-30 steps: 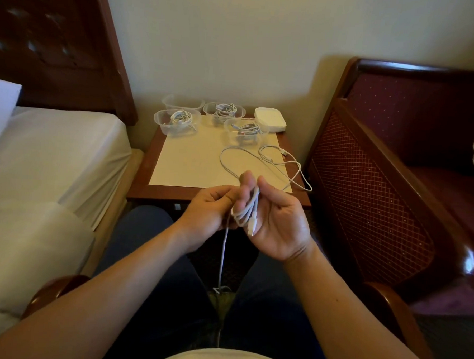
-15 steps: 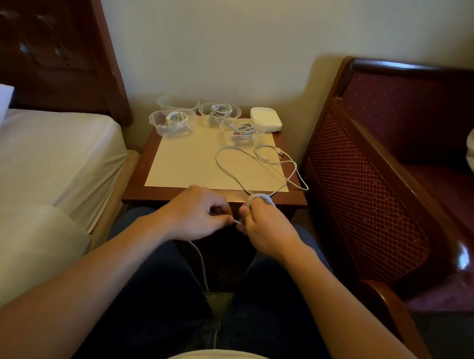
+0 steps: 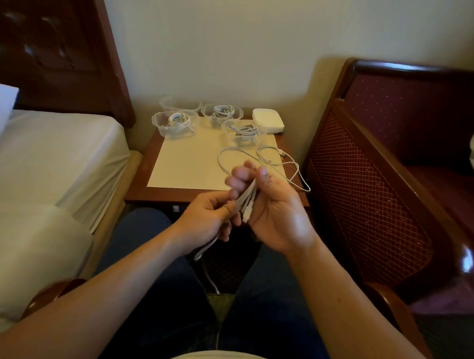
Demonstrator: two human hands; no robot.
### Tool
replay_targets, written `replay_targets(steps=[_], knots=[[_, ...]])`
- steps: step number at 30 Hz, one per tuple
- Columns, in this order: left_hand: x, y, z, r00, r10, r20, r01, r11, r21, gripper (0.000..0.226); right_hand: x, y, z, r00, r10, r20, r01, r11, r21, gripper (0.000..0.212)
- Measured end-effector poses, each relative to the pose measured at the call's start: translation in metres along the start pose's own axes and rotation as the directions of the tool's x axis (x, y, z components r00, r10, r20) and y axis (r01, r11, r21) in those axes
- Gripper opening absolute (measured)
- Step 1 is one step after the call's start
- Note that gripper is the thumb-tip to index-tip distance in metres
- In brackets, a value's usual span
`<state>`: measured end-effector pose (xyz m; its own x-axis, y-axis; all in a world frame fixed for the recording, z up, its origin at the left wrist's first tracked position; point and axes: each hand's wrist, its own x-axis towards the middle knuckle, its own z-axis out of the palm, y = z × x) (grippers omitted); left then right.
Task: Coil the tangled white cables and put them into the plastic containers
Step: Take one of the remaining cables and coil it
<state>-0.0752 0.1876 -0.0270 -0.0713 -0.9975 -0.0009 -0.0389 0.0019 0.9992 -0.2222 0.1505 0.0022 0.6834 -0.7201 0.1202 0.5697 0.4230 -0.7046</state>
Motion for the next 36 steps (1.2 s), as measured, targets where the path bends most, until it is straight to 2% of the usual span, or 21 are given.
replay_targets(steps=[2,4,5,6,7,8,9,10,12,13,15,17,19,20,22,24,27,30,33,34,36], knots=[[-0.003,0.000,0.000,0.997,-0.060,0.055,0.056,0.996,0.063,0.022,0.005,-0.002,-0.001,0.965,-0.190,-0.182,0.147,0.963,-0.225,0.024],[-0.003,0.004,-0.001,0.974,-0.168,0.153,0.144,0.977,0.157,0.022,0.007,-0.002,-0.010,0.926,-0.323,-0.196,0.164,0.811,-0.562,0.014],[-0.002,0.006,-0.003,0.958,-0.209,0.199,0.157,0.957,0.245,0.021,0.007,-0.002,-0.017,0.923,-0.342,-0.177,0.096,0.649,-0.755,0.012],[0.000,0.008,-0.007,0.953,-0.214,0.215,0.121,0.918,0.377,0.018,0.006,-0.003,-0.025,0.929,-0.332,-0.165,-0.017,0.407,-0.913,0.012],[0.003,0.009,-0.014,0.964,-0.177,0.201,0.043,0.844,0.535,0.016,0.005,-0.004,-0.032,0.946,-0.279,-0.163,-0.127,0.143,-0.982,0.012],[0.008,0.009,-0.022,0.977,-0.113,0.180,-0.037,0.742,0.669,0.016,0.004,-0.005,-0.037,0.961,-0.201,-0.189,-0.204,-0.053,-0.978,0.012],[0.012,0.008,-0.031,0.985,-0.052,0.166,-0.092,0.657,0.748,0.014,0.002,-0.006,-0.039,0.963,-0.128,-0.236,-0.252,-0.137,-0.958,0.016],[0.016,0.007,-0.039,0.985,0.002,0.170,-0.137,0.601,0.787,0.012,0.001,-0.004,-0.040,0.959,-0.062,-0.276,-0.282,-0.141,-0.949,0.025],[0.022,0.005,-0.049,0.962,0.134,0.239,-0.274,0.533,0.800,0.012,-0.001,0.001,-0.034,0.938,0.084,-0.336,-0.335,-0.032,-0.942,0.046],[0.024,0.005,-0.051,0.940,0.201,0.275,-0.340,0.514,0.787,0.011,-0.003,0.003,-0.029,0.917,0.169,-0.361,-0.376,0.069,-0.924,0.055],[0.026,0.005,-0.053,0.912,0.308,0.272,-0.403,0.540,0.739,0.014,-0.007,0.005,-0.026,0.866,0.368,-0.338,-0.477,0.408,-0.778,0.062],[0.024,0.003,-0.051,0.938,0.309,0.159,-0.340,0.726,0.597,0.021,-0.011,0.006,-0.022,0.861,0.485,-0.150,-0.495,0.737,-0.460,0.061],[0.018,0.001,-0.040,0.975,0.218,0.046,-0.222,0.931,0.289,0.025,-0.012,0.008,-0.018,0.908,0.416,0.058,-0.404,0.903,-0.147,0.052],[0.016,0.000,-0.033,0.987,0.160,0.009,-0.159,0.976,0.146,0.023,-0.011,0.011,-0.017,0.924,0.359,0.128,-0.359,0.933,-0.025,0.045],[0.012,-0.003,-0.019,0.999,0.051,-0.008,-0.051,0.998,-0.037,0.033,-0.009,0.012,-0.013,0.947,0.271,0.169,-0.299,0.940,0.165,0.038],[0.009,-0.005,-0.009,0.997,-0.073,0.009,0.074,0.985,-0.156,0.039,-0.005,0.008,-0.009,0.980,0.179,0.088,-0.194,0.958,0.213,0.038],[0.003,-0.005,0.001,0.988,-0.144,0.061,0.151,0.979,-0.135,0.023,0.003,0.007,-0.003,0.984,-0.033,-0.173,0.043,0.997,0.056,0.040],[0.001,0.001,0.006,0.984,-0.157,0.083,0.154,0.987,0.045,0.020,0.007,0.016,-0.004,0.949,-0.182,-0.256,0.131,0.970,-0.204,0.029],[0.005,0.003,0.005,0.975,-0.198,0.101,0.173,0.961,0.215,0.021,0.008,0.023,-0.011,0.929,-0.250,-0.273,0.076,0.850,-0.521,0.025],[0.005,0.003,0.004,0.973,-0.206,0.103,0.174,0.951,0.255,0.022,0.009,0.023,-0.015,0.929,-0.257,-0.267,0.033,0.776,-0.630,0.024],[0.006,0.005,0.001,0.970,-0.216,0.115,0.164,0.923,0.348,0.026,0.007,0.024,-0.023,0.937,-0.249,-0.245,-0.076,0.539,-0.839,0.022]])
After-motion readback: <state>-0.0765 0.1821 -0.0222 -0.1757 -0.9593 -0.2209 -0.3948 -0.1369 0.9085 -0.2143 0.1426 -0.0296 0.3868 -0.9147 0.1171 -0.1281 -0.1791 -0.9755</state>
